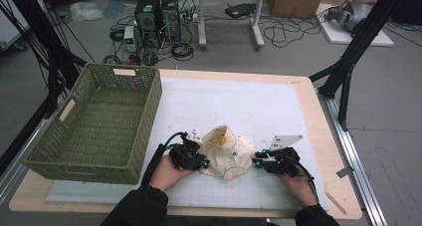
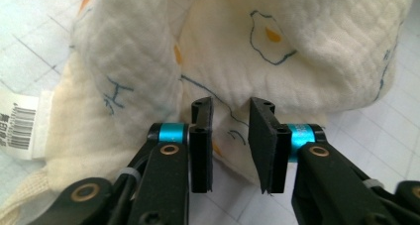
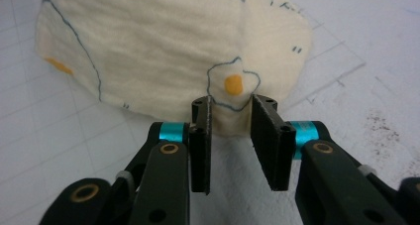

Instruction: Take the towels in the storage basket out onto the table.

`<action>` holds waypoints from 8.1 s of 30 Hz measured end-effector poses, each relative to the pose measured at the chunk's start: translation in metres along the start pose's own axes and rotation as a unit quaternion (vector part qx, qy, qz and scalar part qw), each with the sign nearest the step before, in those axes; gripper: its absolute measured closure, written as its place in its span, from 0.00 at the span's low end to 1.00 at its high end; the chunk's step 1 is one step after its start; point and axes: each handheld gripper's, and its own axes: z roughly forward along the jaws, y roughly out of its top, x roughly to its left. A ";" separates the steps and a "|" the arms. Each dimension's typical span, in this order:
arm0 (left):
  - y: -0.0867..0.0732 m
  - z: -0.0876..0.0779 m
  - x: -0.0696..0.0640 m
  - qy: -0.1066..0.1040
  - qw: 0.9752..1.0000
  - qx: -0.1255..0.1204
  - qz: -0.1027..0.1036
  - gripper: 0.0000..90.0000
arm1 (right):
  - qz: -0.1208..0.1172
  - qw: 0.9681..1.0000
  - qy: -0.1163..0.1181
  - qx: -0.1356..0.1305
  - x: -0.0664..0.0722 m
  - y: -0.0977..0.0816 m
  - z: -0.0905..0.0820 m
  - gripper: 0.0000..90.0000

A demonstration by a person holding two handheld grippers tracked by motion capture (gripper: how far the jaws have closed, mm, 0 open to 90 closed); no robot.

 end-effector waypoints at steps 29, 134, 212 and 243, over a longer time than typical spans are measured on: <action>-0.017 -0.016 -0.001 0.013 0.999 -0.038 -0.009 0.99 | 0.003 1.000 0.000 -0.024 0.000 0.001 -0.007 0.76; -0.043 -0.036 0.002 -0.022 0.996 -0.067 -0.048 0.74 | 0.012 1.000 0.001 -0.029 -0.002 -0.010 -0.041 0.72; -0.059 -0.067 -0.021 0.020 0.996 -0.080 -0.028 0.99 | -0.075 0.992 0.099 0.017 0.060 -0.010 -0.050 0.98; -0.018 -0.006 0.004 -0.003 0.997 -0.060 -0.045 0.79 | -0.001 0.999 0.019 0.043 -0.025 0.036 0.029 0.74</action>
